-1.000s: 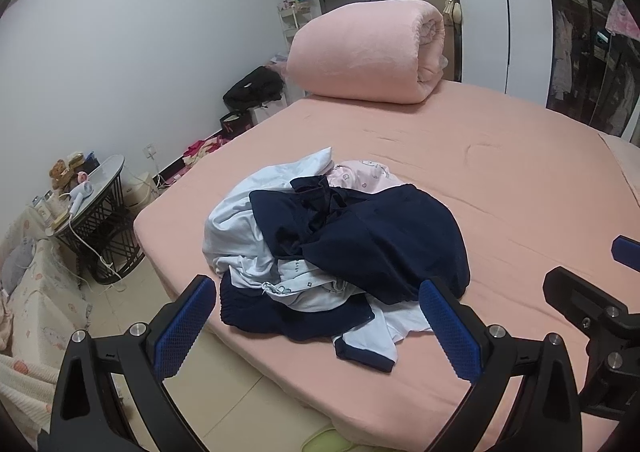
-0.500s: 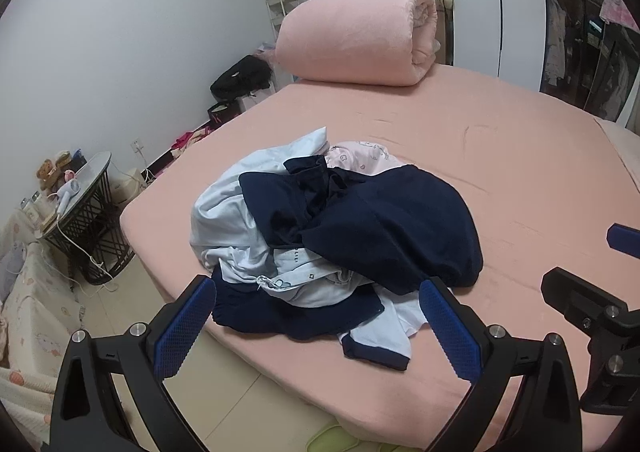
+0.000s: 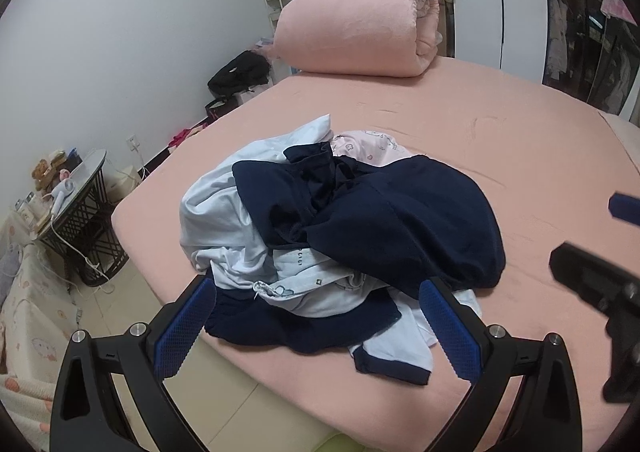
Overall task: Fold clothes
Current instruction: 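Move both grippers toward the clothes heap on the bed, then lower both grippers onto the navy garment in the heap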
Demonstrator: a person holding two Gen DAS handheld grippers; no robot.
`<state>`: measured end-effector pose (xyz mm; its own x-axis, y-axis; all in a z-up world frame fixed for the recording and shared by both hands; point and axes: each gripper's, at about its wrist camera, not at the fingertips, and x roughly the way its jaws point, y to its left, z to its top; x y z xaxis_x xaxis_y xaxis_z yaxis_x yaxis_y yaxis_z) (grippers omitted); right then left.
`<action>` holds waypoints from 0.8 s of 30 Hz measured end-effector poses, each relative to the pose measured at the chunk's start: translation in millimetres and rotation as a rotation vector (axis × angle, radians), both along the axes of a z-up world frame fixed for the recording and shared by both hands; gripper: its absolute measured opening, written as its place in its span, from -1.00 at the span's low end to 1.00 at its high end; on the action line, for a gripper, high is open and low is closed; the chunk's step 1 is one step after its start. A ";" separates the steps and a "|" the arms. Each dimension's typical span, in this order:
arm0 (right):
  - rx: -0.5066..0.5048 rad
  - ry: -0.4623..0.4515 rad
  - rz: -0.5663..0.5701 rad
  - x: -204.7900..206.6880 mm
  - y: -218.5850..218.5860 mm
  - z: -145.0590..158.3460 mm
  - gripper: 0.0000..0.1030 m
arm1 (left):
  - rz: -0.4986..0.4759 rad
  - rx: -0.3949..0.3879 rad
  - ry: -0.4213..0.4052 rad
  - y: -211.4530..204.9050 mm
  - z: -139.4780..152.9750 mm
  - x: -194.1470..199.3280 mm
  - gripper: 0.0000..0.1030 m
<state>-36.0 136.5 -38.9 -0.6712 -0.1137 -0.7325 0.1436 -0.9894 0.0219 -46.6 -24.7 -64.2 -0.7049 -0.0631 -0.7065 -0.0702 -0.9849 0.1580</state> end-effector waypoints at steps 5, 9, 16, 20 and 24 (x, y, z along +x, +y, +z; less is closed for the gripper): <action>0.017 0.004 0.024 -11.4 2.6 -7.6 1.00 | -0.009 0.033 0.012 -5.2 -5.7 -7.7 1.00; 0.027 -0.012 0.021 -22.3 6.4 -15.9 1.00 | -0.009 0.041 0.033 -8.3 -9.3 -14.2 1.00; 0.025 -0.020 0.052 -39.9 9.6 -32.3 1.00 | -0.026 -0.034 0.090 -4.0 -19.1 -26.6 1.00; 0.024 -0.024 0.070 -50.0 11.5 -41.7 1.00 | -0.058 -0.056 0.094 -0.4 -27.2 -36.5 1.00; -0.012 -0.061 0.068 -58.5 9.7 -58.6 1.00 | -0.077 -0.023 0.061 -1.0 -37.7 -48.6 1.00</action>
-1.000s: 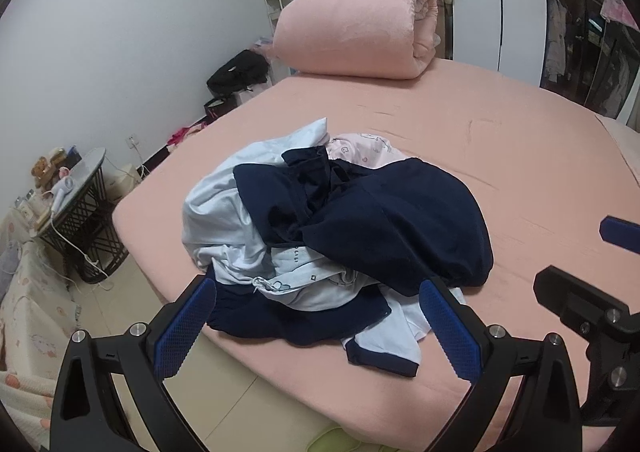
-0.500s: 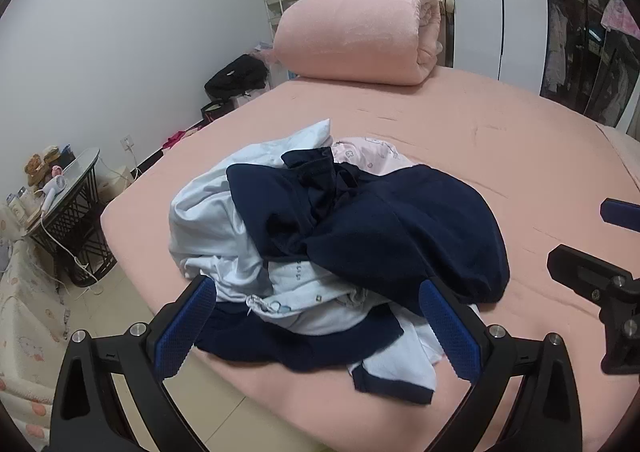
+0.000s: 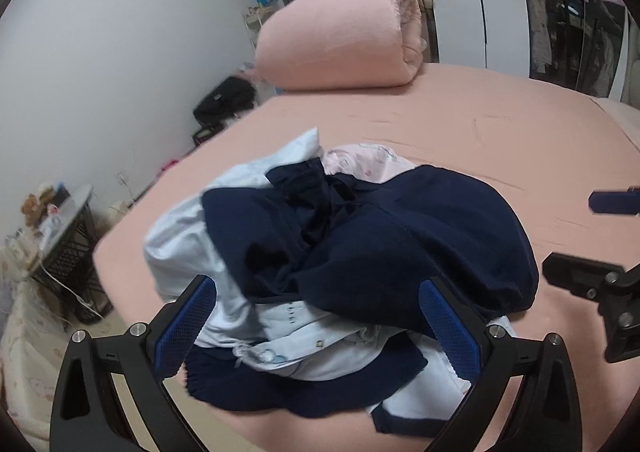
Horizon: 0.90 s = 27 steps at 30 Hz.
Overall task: Fold clothes
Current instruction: 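Lower both grippers onto the navy garment in the heap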
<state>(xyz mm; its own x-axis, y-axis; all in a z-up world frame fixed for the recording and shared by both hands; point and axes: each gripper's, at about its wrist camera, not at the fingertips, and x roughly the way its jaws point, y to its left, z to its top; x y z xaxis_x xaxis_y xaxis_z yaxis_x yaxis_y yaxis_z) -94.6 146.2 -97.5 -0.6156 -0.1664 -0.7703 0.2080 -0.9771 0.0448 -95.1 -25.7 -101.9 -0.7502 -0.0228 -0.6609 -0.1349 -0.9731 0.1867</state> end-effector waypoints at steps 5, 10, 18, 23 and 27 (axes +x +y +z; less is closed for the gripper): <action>-0.025 -0.056 -0.022 -14.1 6.0 -23.8 1.00 | 0.015 0.042 -0.047 -5.4 -13.8 -11.4 1.00; -0.042 -0.091 -0.042 -26.2 13.7 -41.8 1.00 | 0.045 0.113 -0.059 -12.2 -20.4 -20.5 1.00; -0.095 -0.139 -0.060 -48.4 22.3 -62.5 1.00 | 0.033 0.113 -0.066 -0.4 -29.8 -36.2 1.00; -0.097 -0.138 -0.035 -56.8 19.1 -72.1 1.00 | 0.015 0.147 -0.102 3.6 -34.2 -49.2 1.00; -0.092 -0.136 -0.010 -59.6 14.5 -78.2 1.00 | 0.011 0.146 -0.112 8.0 -39.3 -55.0 1.00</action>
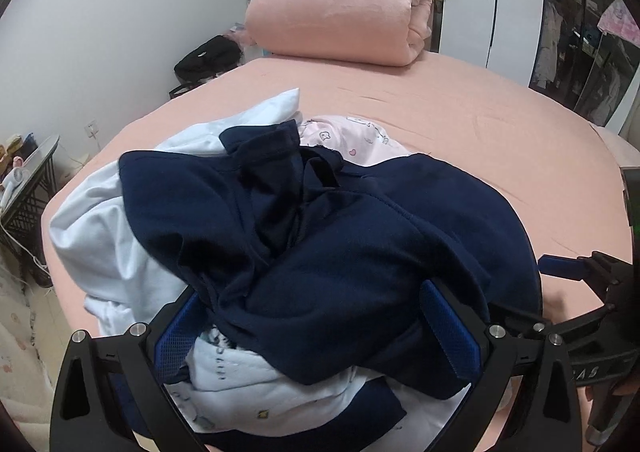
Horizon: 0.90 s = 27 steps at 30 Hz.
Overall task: Fold clothes
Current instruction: 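Lower both grippers onto the navy garment in the heap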
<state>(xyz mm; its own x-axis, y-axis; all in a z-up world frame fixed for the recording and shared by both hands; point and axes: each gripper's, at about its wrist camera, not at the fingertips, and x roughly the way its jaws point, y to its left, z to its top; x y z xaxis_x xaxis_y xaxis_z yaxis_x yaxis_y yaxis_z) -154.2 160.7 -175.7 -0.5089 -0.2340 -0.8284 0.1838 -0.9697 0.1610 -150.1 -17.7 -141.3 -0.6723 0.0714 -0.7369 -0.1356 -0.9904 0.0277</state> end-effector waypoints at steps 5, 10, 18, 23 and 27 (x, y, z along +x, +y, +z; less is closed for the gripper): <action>-0.032 -0.042 -0.008 -6.5 1.7 -11.1 1.00 | 0.005 -0.018 -0.019 1.6 -10.9 -3.4 1.00; -0.088 -0.089 -0.023 -11.9 9.3 -23.2 1.00 | 0.008 0.001 -0.052 -2.0 -20.8 -6.5 1.00; -0.113 -0.101 -0.031 -12.3 12.6 -35.1 1.00 | 0.010 0.108 -0.082 -15.1 -32.1 -9.0 1.00; -0.097 -0.085 -0.033 -7.5 10.5 -36.9 1.00 | 0.003 0.062 -0.006 -6.4 -34.0 1.3 1.00; -0.088 -0.044 -0.049 1.2 9.1 -36.2 1.00 | 0.001 0.058 0.006 -6.1 -34.6 2.1 1.00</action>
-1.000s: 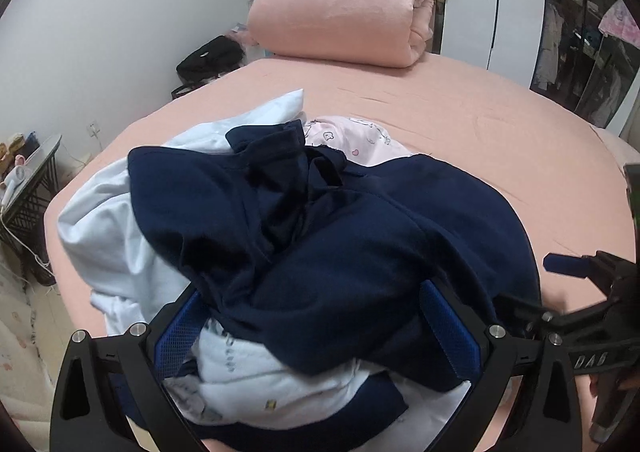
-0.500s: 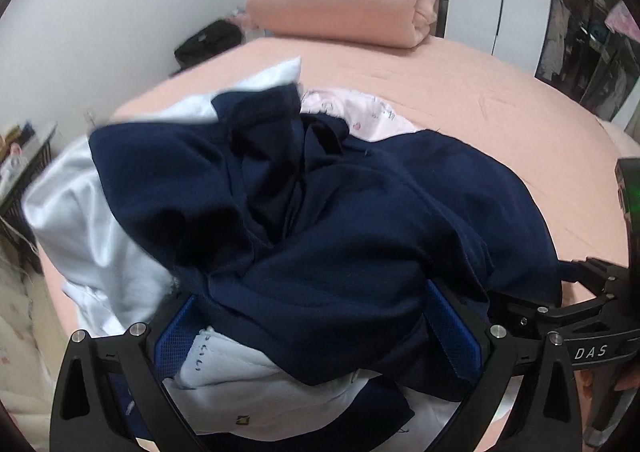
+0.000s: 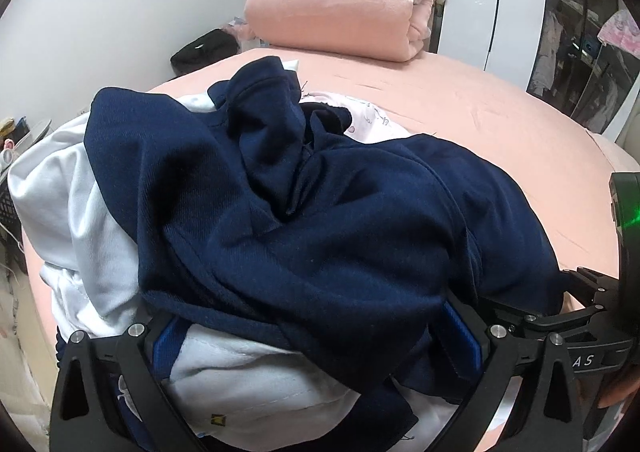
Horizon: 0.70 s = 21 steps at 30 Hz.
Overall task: Fold clothes
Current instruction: 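Lower both grippers onto the navy garment in the heap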
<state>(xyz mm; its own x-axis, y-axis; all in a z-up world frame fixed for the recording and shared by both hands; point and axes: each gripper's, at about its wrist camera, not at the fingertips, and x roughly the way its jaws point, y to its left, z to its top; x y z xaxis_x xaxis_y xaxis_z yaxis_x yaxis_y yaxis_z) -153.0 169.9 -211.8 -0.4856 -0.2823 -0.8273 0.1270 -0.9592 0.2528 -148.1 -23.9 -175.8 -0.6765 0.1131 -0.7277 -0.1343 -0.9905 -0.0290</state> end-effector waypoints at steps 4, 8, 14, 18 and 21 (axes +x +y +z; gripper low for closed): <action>0.004 -0.004 -0.016 2.5 -0.6 2.9 1.00 | 0.012 0.009 -0.008 -0.6 0.8 -3.8 1.00; -0.001 -0.020 -0.040 4.5 -1.5 6.7 1.00 | 0.020 0.005 0.001 1.2 1.1 -3.5 1.00; -0.011 -0.042 -0.058 9.1 -4.9 13.6 0.83 | 0.030 -0.009 -0.004 4.9 4.3 -5.9 1.00; -0.040 -0.051 -0.046 14.3 -8.3 22.8 0.47 | 0.031 -0.016 -0.006 9.0 10.7 -7.1 0.93; -0.019 -0.052 -0.044 18.3 -13.1 30.1 0.31 | 0.023 -0.024 -0.005 11.0 17.2 -2.4 0.68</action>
<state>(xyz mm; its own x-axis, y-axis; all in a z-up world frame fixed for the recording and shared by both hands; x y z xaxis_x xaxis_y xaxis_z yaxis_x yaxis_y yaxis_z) -134.7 156.8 -181.8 -0.4545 -0.2778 -0.8463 0.0715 -0.9584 0.2762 -150.4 -12.8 -158.6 -0.6751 0.0799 -0.7334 -0.1113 -0.9938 -0.0059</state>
